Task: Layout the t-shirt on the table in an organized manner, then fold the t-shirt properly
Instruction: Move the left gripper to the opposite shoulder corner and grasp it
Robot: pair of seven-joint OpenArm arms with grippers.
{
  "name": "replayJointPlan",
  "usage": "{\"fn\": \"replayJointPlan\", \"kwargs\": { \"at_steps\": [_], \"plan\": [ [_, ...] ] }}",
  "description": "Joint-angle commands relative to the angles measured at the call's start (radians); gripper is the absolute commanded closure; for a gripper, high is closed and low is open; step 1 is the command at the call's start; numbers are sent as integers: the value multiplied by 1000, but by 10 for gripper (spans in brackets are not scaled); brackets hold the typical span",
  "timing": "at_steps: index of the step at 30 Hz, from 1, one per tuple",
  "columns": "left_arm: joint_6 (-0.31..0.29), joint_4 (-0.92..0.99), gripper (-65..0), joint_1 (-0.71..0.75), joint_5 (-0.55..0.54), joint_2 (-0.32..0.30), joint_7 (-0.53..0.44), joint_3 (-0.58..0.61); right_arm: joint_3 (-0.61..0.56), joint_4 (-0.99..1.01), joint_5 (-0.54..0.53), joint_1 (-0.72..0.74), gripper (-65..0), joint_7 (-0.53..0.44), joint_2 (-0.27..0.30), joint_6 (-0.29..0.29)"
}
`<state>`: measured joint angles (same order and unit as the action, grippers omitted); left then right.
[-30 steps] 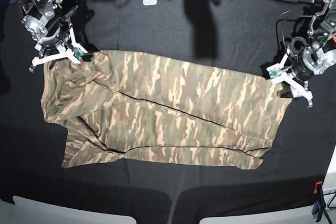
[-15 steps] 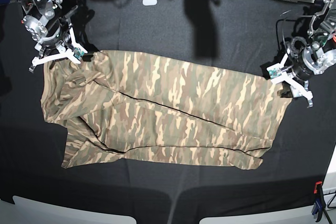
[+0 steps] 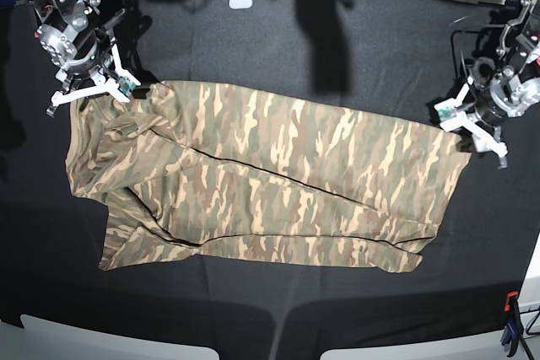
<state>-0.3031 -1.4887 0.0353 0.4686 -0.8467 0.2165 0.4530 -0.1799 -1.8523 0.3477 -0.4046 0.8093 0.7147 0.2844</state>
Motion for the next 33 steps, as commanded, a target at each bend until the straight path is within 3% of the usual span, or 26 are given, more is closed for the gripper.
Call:
{"fn": "replayJointPlan", "kwargs": {
  "at_steps": [1,5,10,14,19,23,27,30,33],
  "plan": [
    [15,-8,-255,-24,22,-21,-5,15,10,-14,12,5,0,3,16,-10],
    [74,-8,-255,-86,82,-15,-1,113,10,-14,12,5,0,3,16,-11],
    [74,-2,-253,-180,50,-16,45,182,10,-14,12,5,0,3,16,-16],
    [-31,47,-253,-202,2,-16,48,221,10,-14,12,5,0,3,16,-16],
    [-15,110,-253,-202,90,-16,44,296,10,-14,12,5,0,3,16,-16],
    [94,111,-156,-204,107,-15,32,303,10,-14,12,5,0,3,16,-16],
    [95,111,0,-204,107,-15,1,303,10,-14,12,5,0,3,16,-16],
    [95,109,0,-203,106,-15,13,303,10,-14,12,5,0,3,16,-16],
    [95,98,0,-202,30,-16,113,303,10,-14,11,2,0,3,17,3]
  ]
}}
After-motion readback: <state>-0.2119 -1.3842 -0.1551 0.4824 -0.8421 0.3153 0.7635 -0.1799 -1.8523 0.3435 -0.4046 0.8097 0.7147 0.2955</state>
